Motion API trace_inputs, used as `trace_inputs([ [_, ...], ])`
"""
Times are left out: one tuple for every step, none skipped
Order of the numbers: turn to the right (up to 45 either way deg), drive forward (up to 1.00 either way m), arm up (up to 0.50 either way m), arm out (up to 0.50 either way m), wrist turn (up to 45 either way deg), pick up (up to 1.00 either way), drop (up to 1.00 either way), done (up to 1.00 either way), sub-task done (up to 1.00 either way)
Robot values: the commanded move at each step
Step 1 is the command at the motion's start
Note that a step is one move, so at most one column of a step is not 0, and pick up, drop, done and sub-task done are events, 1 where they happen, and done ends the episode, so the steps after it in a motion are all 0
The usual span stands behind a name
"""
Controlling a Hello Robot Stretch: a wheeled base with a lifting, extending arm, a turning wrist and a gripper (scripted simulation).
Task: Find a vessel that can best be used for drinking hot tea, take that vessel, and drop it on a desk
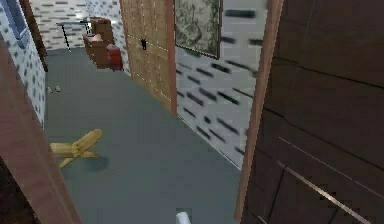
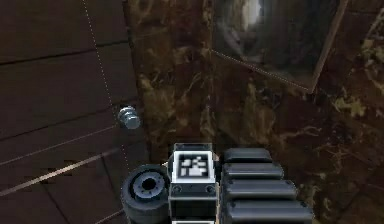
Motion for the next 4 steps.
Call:
trace_inputs([
  [-3.0,0.0,0.0,0.0,0.0,0.0,0.0,0.0,0.0],
  [-30.0,0.0,0.0,0.0,0.0,0.0,0.0,0.0,0.0],
  [0.0,0.15,0.0,0.0,0.0,0.0,0.0,0.0,0.0],
  [30.0,0.0,0.0,0.0,0.0,0.0,0.0,0.0,0.0],
])
